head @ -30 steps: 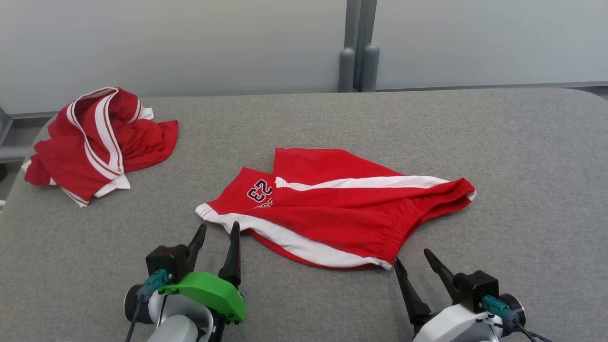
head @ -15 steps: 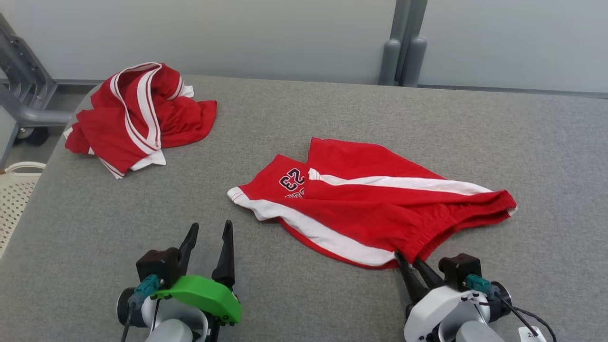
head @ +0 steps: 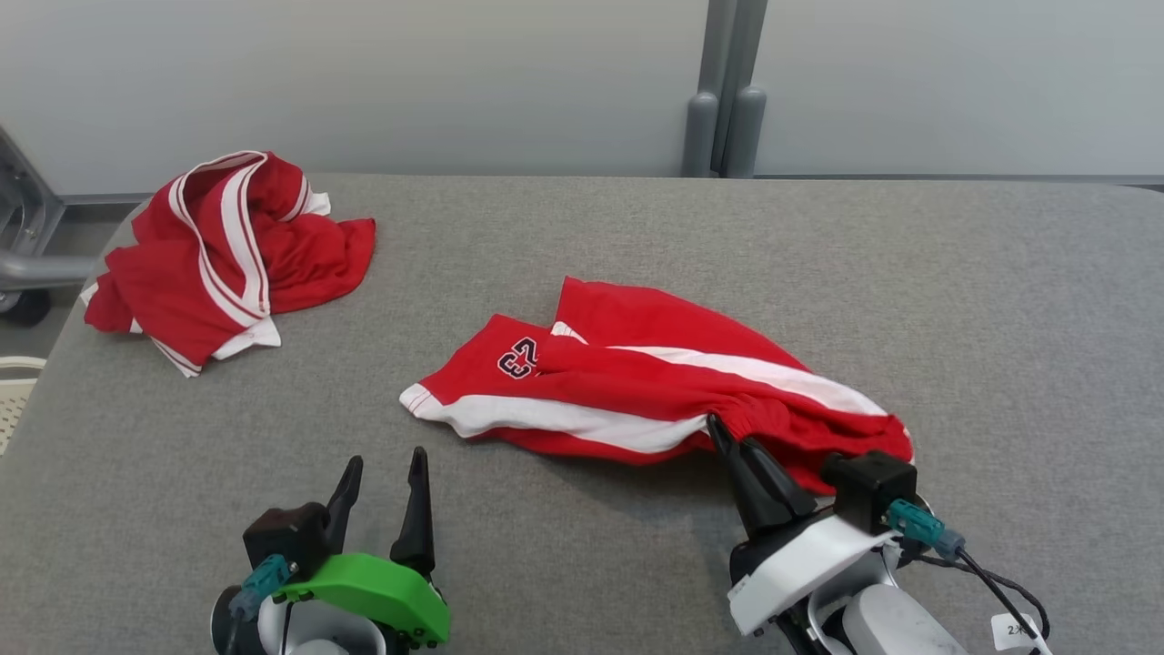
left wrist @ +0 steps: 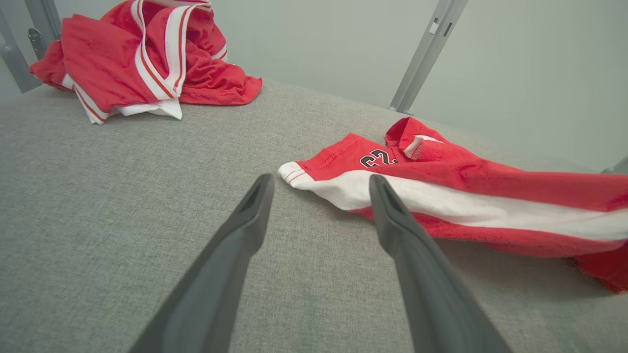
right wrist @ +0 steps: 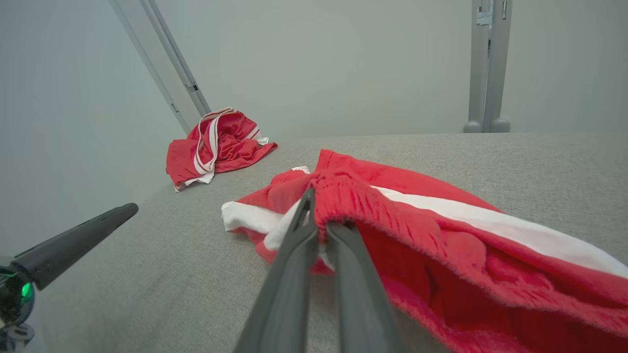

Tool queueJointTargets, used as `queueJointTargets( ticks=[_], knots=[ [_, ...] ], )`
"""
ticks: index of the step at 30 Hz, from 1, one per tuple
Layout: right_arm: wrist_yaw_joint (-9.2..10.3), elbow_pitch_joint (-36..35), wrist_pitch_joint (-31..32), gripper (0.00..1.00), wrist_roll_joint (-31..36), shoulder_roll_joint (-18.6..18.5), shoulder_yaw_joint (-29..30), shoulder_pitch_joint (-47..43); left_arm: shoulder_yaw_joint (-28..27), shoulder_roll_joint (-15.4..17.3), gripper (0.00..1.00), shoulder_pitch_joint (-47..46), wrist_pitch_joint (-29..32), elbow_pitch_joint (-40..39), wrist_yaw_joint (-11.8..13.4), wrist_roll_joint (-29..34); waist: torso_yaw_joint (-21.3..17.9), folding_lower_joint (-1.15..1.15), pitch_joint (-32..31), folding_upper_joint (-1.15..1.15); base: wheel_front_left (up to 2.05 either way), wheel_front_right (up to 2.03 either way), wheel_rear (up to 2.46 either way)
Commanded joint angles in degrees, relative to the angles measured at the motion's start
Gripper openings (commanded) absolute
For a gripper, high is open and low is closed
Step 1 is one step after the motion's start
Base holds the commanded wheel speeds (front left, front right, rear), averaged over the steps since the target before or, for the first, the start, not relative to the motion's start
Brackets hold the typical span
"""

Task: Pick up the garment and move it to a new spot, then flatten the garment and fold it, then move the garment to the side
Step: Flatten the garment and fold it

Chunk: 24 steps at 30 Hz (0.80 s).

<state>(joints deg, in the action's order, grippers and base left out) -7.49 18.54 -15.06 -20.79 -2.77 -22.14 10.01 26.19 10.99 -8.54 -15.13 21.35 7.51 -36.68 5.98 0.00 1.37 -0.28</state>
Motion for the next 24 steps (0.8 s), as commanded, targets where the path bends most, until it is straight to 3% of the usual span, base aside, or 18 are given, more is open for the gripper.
queueJointTargets(
  ticks=[1,6,13,19,24],
  knots=[
    [0.0,-0.53,-0.23,0.0,-0.29,-0.21,-0.24,-0.75,-0.16,0.0,1.0,0.84,0.01,-0.06,0.06,0.06,-1.2,0.0,-1.09,0.28,0.0,0.0,0.0],
    [-0.01,-9.61,2.14,0.0,-2.93,-0.21,-0.47,-3.25,-0.48,0.13,1.0,1.72,0.01,-0.32,0.22,-0.3,-2.98,0.0,-2.2,0.28,0.0,0.0,0.0],
    [-0.01,-21.18,8.27,0.0,-5.23,-0.22,7.36,-8.79,-0.57,0.52,1.0,2.42,0.01,-1.09,0.51,-0.44,-4.44,0.0,-2.75,0.28,0.0,0.0,0.0],
    [-0.01,-18.44,13.95,0.0,-2.91,-2.63,15.08,-11.19,0.35,0.28,1.0,2.17,0.39,-1.07,0.16,-0.3,-4.61,0.0,-2.14,0.28,0.0,0.0,0.0],
    [-0.01,-10.76,14.52,0.0,-0.75,-5.5,16.62,-8.28,1.4,-0.13,1.0,1.4,0.98,-0.39,-0.36,0.08,-4.29,0.0,-1.35,0.28,0.0,0.0,0.0]
  ],
)
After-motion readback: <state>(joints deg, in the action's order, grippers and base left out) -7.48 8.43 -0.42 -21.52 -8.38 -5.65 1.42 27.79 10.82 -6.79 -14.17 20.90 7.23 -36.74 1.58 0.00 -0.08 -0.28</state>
